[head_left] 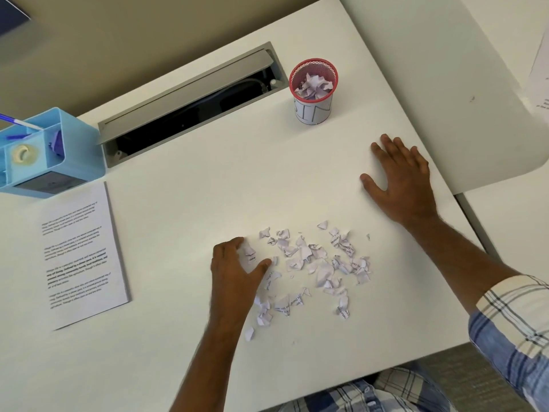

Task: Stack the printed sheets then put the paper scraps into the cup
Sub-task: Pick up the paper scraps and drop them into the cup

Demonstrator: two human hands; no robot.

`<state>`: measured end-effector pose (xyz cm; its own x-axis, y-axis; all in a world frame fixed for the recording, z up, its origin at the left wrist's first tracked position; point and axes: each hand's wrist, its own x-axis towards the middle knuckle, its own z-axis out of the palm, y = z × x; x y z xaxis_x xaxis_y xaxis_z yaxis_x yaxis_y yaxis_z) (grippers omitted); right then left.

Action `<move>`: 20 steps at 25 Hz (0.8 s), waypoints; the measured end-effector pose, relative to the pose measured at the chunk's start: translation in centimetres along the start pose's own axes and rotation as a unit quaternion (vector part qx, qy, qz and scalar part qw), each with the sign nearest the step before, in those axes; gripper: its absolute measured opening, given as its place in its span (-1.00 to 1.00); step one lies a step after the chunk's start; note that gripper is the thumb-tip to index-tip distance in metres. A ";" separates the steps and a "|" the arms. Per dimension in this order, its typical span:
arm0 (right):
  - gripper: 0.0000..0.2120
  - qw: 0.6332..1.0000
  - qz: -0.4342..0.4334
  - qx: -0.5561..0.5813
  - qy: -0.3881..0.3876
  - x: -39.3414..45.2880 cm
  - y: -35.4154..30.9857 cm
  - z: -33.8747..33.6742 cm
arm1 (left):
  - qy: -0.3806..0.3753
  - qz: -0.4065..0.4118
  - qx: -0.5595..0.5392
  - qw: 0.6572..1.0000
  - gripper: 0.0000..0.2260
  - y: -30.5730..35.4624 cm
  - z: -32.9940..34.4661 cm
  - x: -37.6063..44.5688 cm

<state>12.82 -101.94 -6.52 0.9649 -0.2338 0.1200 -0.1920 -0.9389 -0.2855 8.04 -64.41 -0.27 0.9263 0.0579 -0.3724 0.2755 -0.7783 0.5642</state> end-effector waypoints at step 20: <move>-0.40 1.000 0.003 0.011 -0.002 0.0 0.0 -0.1 | -0.068 0.120 0.009 0.990 -0.75 5.3 5.4 0.4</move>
<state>12.77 -101.98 -6.45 0.9647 -0.2373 0.1140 -0.1930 -0.9321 -0.3065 8.47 -71.86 -1.41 0.9212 -0.2143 -0.3247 0.0449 -0.7705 0.6358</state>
